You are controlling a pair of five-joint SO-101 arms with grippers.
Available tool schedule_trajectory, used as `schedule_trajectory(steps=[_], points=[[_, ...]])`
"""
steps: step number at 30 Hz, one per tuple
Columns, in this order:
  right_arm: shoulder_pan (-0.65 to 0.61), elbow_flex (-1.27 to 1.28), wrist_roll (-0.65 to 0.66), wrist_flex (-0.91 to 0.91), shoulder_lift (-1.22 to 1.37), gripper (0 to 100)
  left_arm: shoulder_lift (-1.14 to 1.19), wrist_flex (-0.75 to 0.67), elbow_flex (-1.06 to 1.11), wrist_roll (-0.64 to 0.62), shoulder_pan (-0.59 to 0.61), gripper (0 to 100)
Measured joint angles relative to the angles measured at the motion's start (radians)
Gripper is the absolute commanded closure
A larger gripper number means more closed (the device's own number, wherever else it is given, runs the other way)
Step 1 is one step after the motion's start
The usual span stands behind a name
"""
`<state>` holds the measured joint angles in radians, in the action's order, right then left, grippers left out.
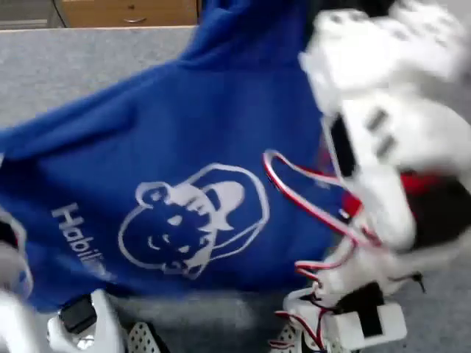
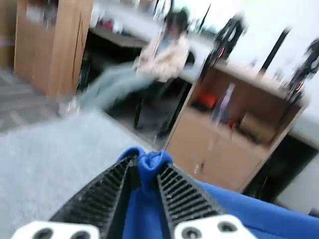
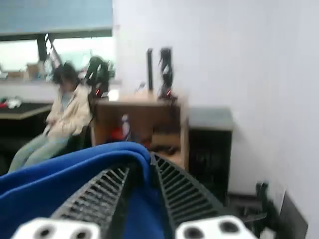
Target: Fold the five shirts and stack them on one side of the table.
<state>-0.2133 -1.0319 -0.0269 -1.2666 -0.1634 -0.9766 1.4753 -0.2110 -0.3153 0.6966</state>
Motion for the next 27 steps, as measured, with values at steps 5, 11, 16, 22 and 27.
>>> schedule_trajectory(steps=[5,11,16,22,27], points=[[-0.069,0.393,0.049,0.212,0.117,98.5,0.031,-0.543,0.621,0.009,-0.003,97],[-0.080,0.638,0.064,0.578,0.356,98.5,0.367,-1.148,0.839,0.052,-0.071,97],[-0.080,0.595,0.066,0.575,0.466,98.5,0.729,-1.045,0.551,0.052,-0.074,97],[-0.078,0.531,0.066,0.362,0.476,98.5,0.876,-0.678,0.264,0.052,-0.077,97],[-0.080,0.528,0.115,0.104,0.476,98.5,0.876,-0.525,0.287,0.054,-0.080,97]])
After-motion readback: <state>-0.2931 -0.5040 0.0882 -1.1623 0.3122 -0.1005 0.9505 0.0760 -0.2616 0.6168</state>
